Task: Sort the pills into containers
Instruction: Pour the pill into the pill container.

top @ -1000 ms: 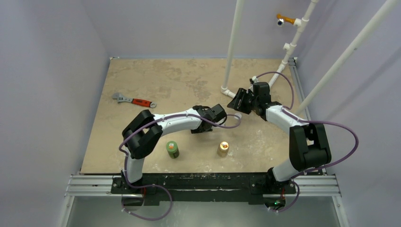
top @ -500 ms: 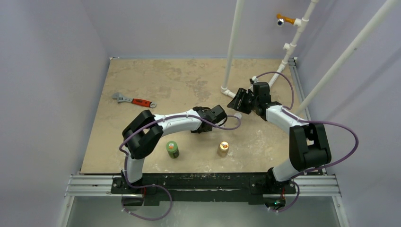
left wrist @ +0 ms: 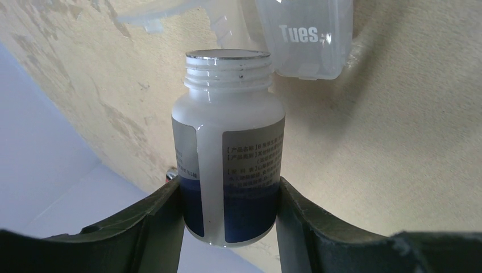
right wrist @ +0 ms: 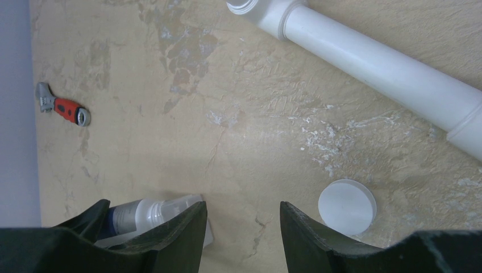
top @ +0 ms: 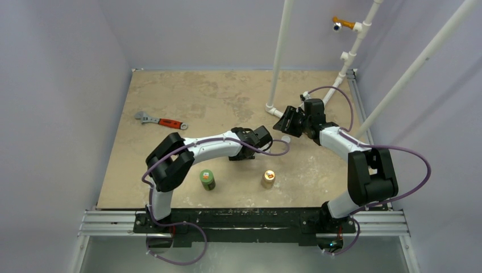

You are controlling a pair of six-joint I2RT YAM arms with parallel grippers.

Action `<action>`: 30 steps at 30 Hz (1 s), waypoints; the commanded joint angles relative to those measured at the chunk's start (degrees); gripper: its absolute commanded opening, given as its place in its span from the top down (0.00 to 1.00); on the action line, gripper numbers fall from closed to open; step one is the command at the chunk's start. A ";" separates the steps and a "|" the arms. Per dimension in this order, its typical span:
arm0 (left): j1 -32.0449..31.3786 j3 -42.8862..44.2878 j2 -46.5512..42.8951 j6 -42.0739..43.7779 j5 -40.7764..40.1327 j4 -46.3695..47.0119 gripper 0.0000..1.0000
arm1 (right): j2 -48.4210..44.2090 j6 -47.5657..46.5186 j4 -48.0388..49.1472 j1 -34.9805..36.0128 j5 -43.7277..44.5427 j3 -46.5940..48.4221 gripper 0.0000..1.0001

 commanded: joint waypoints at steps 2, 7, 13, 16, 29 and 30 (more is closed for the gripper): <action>0.42 4.08 -2.59 -2.65 4.79 -4.67 1.00 | -0.25 -0.54 1.74 0.23 -1.17 0.96 0.50; 1.87 6.17 -2.35 -3.95 9.36 -7.43 1.00 | -0.16 -0.54 1.71 0.23 -1.09 0.97 0.50; 3.19 7.88 -1.49 -5.46 12.79 -10.41 1.00 | 0.08 -0.54 1.72 0.14 -1.12 1.04 0.50; 3.94 8.94 -1.23 -6.13 14.82 -11.64 1.00 | 0.19 -0.54 1.71 0.22 -1.22 1.04 0.50; 7.99 15.53 0.94 -9.64 28.80 -18.87 1.00 | 0.74 -0.56 1.78 0.23 -1.51 1.24 0.50; 8.19 16.00 1.41 -9.86 29.58 -19.37 1.00 | 0.72 -0.55 1.72 0.23 -1.58 1.22 0.50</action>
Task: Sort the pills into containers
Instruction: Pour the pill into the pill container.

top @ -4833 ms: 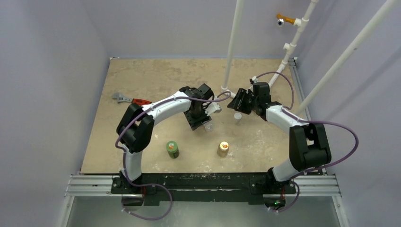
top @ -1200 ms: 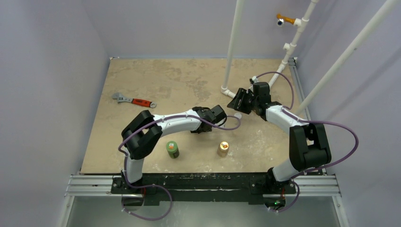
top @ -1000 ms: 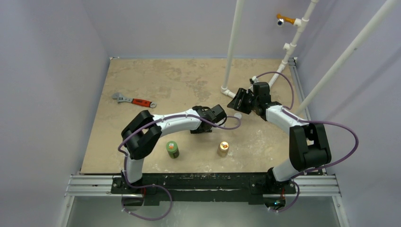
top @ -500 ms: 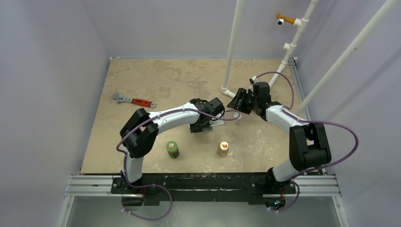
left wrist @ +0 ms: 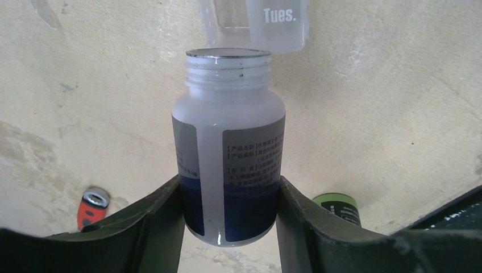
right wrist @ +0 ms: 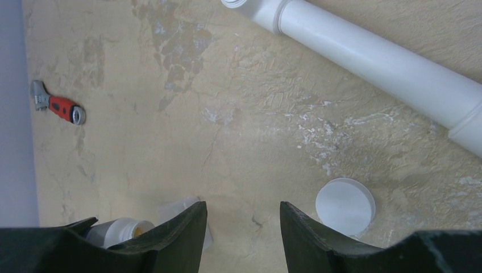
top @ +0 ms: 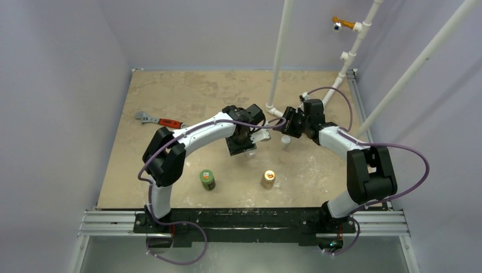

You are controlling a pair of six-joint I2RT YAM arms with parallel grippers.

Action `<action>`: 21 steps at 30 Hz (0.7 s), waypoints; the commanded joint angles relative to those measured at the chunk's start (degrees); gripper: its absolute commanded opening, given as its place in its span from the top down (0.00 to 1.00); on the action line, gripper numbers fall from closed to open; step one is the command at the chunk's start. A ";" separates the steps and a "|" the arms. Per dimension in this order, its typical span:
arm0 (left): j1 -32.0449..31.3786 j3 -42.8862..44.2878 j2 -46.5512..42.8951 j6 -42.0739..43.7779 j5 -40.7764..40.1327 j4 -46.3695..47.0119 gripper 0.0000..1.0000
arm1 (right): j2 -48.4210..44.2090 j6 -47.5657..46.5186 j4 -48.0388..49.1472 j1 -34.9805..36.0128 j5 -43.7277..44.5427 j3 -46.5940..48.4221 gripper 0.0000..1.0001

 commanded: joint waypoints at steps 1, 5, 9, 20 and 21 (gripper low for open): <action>1.29 4.13 1.56 -2.29 6.79 -3.80 1.00 | 0.03 -0.54 1.74 0.16 -1.47 1.25 0.50; 2.53 6.39 3.41 -3.46 10.72 -6.02 1.00 | 0.05 -0.56 1.69 0.22 -1.50 1.31 0.50; 3.62 7.95 4.87 -4.23 12.58 -7.35 1.00 | 0.13 -0.56 1.55 0.23 -1.54 1.33 0.50; 7.15 11.37 8.18 -6.54 17.84 -9.61 1.00 | 0.52 -0.55 1.65 0.20 -1.61 1.39 0.50; 7.44 11.46 8.29 -6.70 18.27 -9.71 1.00 | 0.59 -0.60 1.63 0.22 -1.72 1.40 0.50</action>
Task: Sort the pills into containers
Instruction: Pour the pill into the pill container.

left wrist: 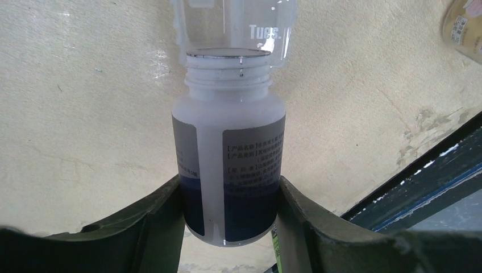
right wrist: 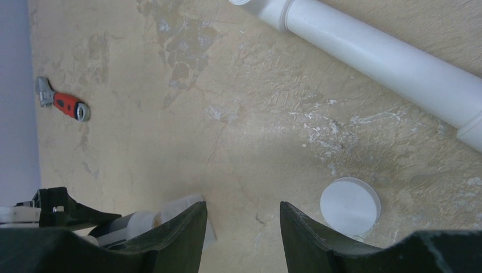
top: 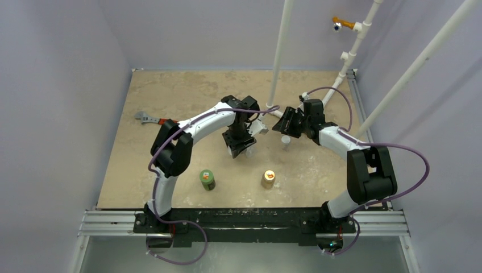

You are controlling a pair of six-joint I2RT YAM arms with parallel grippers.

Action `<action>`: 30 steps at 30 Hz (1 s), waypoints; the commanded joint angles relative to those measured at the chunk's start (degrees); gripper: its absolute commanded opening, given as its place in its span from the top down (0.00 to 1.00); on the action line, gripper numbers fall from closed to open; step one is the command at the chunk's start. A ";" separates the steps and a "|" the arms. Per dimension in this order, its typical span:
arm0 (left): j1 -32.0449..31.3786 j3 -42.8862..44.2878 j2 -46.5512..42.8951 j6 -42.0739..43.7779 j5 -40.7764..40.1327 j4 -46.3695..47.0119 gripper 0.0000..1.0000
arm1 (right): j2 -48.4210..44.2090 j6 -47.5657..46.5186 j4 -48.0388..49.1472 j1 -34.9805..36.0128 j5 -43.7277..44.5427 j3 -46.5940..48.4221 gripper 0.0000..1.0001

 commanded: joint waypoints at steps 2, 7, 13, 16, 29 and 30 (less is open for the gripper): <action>1.70 3.08 0.92 -2.00 4.17 -1.87 1.00 | 0.42 -0.56 1.61 0.16 -0.93 1.40 0.50; 2.75 3.81 2.15 -2.87 5.52 -2.70 1.00 | 0.65 -0.48 1.71 0.23 -1.06 1.44 0.50; 3.69 4.95 2.89 -3.63 7.82 -3.42 1.00 | 0.75 -0.50 1.70 0.22 -1.19 1.49 0.50; 4.03 5.92 3.57 -4.08 7.78 -4.24 1.00 | 0.75 -0.52 1.70 0.29 -1.28 1.48 0.50; 5.01 8.91 5.90 -6.09 10.60 -7.05 1.00 | 0.83 -0.39 1.70 0.34 -1.69 1.48 0.50; 5.00 8.95 5.98 -6.21 10.68 -7.19 1.00 | 0.83 -0.39 1.69 0.38 -1.70 1.48 0.50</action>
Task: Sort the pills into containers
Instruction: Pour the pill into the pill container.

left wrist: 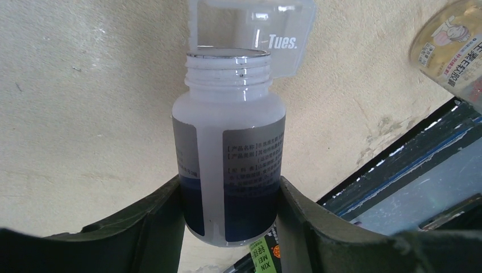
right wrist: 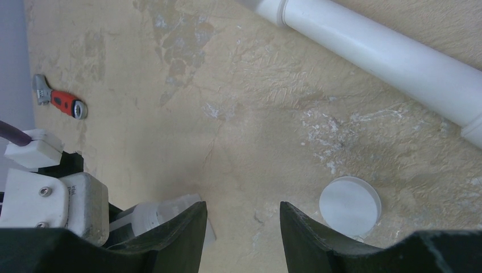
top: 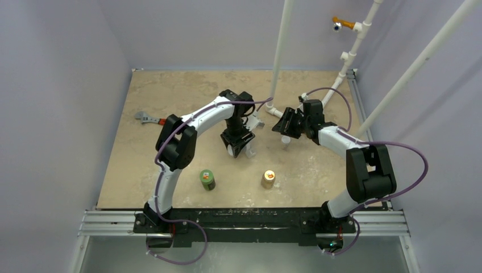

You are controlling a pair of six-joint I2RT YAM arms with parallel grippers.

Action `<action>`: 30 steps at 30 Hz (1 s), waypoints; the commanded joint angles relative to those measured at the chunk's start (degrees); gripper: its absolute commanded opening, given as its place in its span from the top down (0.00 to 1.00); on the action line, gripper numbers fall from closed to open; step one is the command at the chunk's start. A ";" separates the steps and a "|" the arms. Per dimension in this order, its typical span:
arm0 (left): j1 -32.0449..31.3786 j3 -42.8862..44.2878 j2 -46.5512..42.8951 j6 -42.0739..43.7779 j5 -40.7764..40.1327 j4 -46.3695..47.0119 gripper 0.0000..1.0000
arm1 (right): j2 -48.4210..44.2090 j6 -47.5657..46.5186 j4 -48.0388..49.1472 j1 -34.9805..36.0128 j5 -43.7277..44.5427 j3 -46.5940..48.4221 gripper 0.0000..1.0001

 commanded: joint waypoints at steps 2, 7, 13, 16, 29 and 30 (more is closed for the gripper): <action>0.73 2.76 0.20 -1.79 2.44 -2.26 1.00 | 0.05 -0.39 1.71 0.40 -1.24 1.57 0.50; 1.25 3.75 1.03 -2.71 3.83 -3.59 1.00 | 0.05 -0.39 1.66 0.36 -1.28 1.57 0.50; 1.81 4.01 1.26 -4.07 5.74 -4.31 1.00 | 0.13 -0.31 1.73 0.48 -1.49 1.58 0.50; 2.16 4.95 2.09 -4.73 6.53 -5.38 1.00 | 0.08 -0.30 1.70 0.65 -1.57 1.57 0.50; 3.24 6.26 3.84 -7.57 9.91 -6.40 1.00 | -0.12 -0.30 1.65 0.83 -1.94 1.57 0.50; 3.33 6.26 3.84 -7.80 10.27 -6.37 1.00 | -0.08 -0.32 1.69 0.83 -2.01 1.57 0.50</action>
